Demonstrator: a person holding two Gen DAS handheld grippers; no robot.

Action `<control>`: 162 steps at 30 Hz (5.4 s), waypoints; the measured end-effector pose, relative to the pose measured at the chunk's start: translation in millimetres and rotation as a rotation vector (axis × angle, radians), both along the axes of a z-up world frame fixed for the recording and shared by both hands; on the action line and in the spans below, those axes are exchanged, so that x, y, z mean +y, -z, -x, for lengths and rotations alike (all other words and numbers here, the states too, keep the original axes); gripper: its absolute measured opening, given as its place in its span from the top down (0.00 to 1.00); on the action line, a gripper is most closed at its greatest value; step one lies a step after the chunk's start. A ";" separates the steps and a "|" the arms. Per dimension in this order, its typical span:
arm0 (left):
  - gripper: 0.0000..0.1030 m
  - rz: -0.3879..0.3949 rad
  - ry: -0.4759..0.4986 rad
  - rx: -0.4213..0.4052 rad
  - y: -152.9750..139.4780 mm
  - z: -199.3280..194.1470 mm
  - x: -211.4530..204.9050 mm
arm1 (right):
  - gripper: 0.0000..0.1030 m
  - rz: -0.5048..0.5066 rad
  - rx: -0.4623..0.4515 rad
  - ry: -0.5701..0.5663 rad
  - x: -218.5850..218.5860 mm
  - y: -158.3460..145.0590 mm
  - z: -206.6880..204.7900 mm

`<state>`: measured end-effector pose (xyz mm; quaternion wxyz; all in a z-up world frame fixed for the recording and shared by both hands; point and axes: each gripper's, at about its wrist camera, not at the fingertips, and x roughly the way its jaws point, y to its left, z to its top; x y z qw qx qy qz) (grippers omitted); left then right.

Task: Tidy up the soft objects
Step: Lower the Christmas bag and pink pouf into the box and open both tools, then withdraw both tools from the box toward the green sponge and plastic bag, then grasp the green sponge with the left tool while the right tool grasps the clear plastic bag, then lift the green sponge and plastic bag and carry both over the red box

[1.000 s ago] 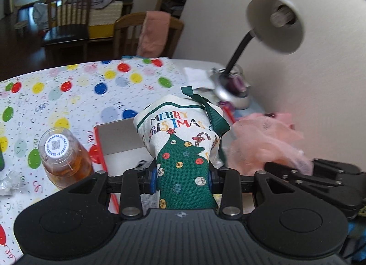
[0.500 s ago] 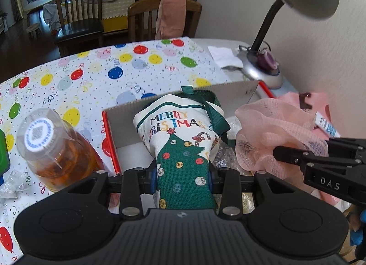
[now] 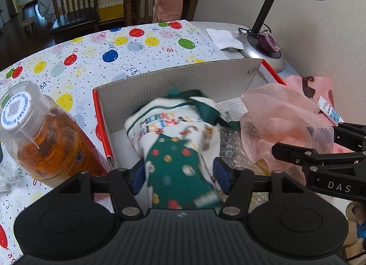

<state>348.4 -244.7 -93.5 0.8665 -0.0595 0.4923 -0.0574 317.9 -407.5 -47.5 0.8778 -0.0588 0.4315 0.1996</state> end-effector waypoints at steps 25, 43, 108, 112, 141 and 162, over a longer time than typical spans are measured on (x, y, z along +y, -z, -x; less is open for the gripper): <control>0.38 0.031 0.065 -0.154 -49.9 36.6 7.0 | 0.24 -0.033 -0.135 -0.024 -7.8 -62.8 33.3; 0.20 0.078 0.103 -0.268 -103.2 93.3 63.0 | 0.19 -0.152 -0.173 -0.081 38.9 -115.0 87.0; 0.01 0.137 -0.298 0.320 55.1 -67.6 393.8 | 0.21 0.254 -0.033 -0.733 452.5 58.6 47.3; 0.01 0.101 -0.293 0.335 65.6 -70.6 392.8 | 0.36 0.324 -0.044 -0.811 458.1 70.1 50.8; 0.23 0.045 -0.324 0.282 77.9 -54.0 393.5 | 0.75 0.383 -0.088 -0.697 431.1 66.2 72.5; 0.23 0.057 -0.231 0.140 14.6 -4.7 372.5 | 0.81 0.136 0.008 -0.468 360.8 16.6 105.4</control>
